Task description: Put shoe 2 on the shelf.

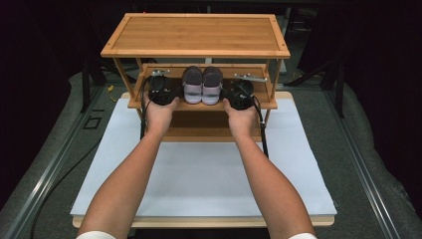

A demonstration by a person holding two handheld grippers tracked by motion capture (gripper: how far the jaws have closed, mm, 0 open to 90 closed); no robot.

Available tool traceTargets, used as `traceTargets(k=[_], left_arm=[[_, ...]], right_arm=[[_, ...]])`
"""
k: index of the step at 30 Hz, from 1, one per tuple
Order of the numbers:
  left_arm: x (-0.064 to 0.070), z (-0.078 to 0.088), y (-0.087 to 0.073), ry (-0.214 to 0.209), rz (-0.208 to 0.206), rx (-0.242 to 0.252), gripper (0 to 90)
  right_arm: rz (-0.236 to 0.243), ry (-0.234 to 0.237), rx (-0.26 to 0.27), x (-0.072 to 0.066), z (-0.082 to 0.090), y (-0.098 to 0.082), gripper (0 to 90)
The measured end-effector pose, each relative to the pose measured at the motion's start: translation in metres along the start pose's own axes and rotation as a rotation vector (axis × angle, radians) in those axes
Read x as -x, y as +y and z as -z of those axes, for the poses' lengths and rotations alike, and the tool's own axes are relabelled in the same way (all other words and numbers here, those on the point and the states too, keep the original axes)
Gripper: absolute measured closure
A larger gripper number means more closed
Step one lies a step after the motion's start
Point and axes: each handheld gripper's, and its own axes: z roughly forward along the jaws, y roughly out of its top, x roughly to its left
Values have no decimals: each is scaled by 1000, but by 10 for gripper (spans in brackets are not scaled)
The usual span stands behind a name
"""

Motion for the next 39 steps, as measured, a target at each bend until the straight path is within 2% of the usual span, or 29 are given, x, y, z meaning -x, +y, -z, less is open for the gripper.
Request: traceTargets(k=[6, 14, 17, 20, 25, 28, 32, 35, 39], left_arm=[[-2, -1, 0, -4, 3, -11, 900], [-3, -1, 0, -4, 1, -17, 900], [-4, 2, 1, 9, -10, -11, 895], [-6, 9, 1, 8, -26, 3, 894], [-6, 23, 1, 1, -19, 33, 894], [-4, 31, 0, -8, -35, 31, 895], [-1, 43, 2, -31, -41, 44, 895], [0, 49, 2, -42, -45, 46, 895], [-1, 67, -1, -64, -42, 52, 895]], right_arm=[[30, -22, -5, -3, 0, 0, 900], [40, -37, -10, -5, -1, 1, 900], [75, -57, -17, -5, 1, 1, 900], [101, -77, -12, -4, 5, 2, 900], [117, -76, -3, -1, 15, 2, 900], [134, -89, 7, -2, 24, 3, 900], [149, -86, 3, -4, 33, 4, 900], [185, -74, 3, -8, 42, 4, 900], [202, -73, 4, -12, 54, 3, 900]])
